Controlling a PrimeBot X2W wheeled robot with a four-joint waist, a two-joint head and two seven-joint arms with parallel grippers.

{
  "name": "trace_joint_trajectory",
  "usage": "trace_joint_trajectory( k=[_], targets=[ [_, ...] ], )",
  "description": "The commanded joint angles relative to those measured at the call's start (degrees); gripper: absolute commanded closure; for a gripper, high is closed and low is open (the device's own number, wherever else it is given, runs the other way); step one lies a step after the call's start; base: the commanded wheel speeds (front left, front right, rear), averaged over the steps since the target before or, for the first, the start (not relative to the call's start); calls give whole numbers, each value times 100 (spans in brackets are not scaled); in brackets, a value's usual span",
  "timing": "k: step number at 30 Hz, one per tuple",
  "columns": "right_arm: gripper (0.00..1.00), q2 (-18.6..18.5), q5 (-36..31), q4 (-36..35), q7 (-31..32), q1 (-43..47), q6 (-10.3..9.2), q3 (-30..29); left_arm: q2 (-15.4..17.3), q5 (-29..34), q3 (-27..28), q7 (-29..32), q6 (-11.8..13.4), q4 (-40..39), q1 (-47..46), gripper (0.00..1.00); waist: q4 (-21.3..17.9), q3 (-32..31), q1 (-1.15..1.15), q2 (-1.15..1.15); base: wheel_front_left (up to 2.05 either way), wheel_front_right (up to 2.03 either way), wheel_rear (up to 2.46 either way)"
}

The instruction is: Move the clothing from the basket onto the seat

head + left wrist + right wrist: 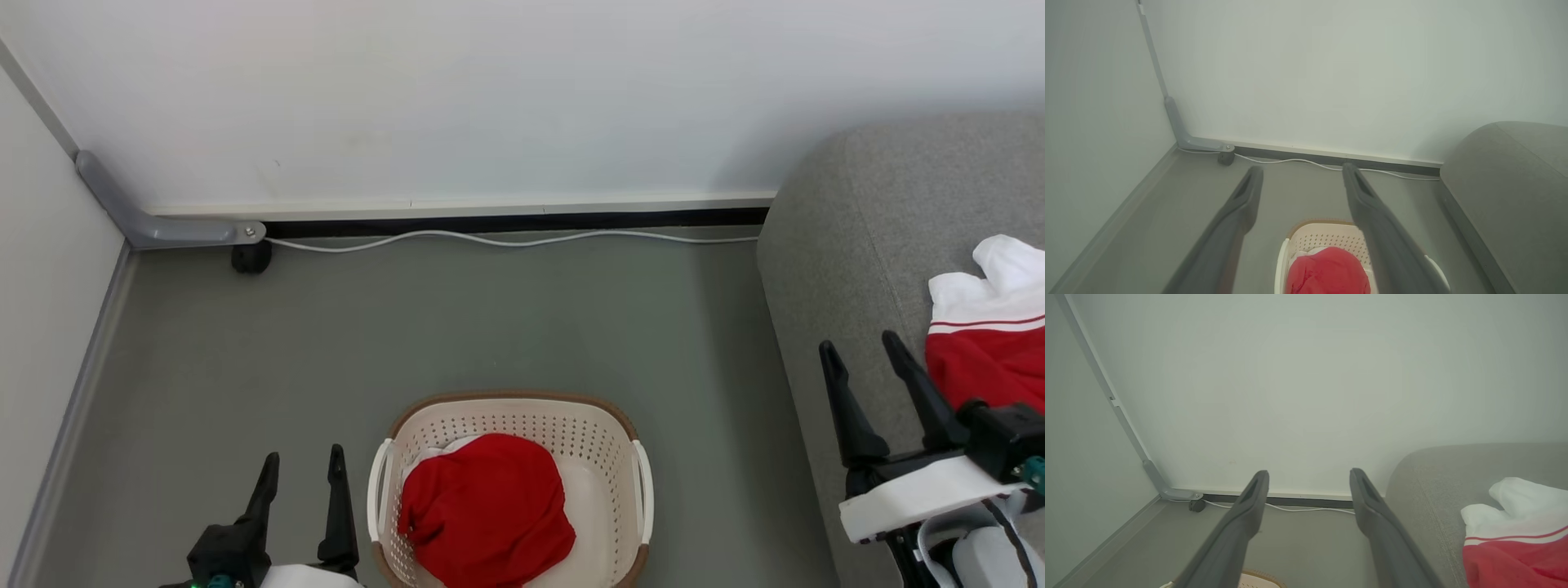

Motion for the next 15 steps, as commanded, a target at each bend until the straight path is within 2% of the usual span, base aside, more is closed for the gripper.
trace_joint_trajectory(
  k=[1,15],
  targets=[
    [0,-119,41,-200,-78,-203,17,75,28,-41,140,-29,66,-101,-227,0,-27,166,0,0,0,0,0],
    [0,-782,587,-835,-78,-891,17,204,28,-550,-947,-29,732,157,-1266,0,-295,1827,0,0,0,0,0]
  ],
)
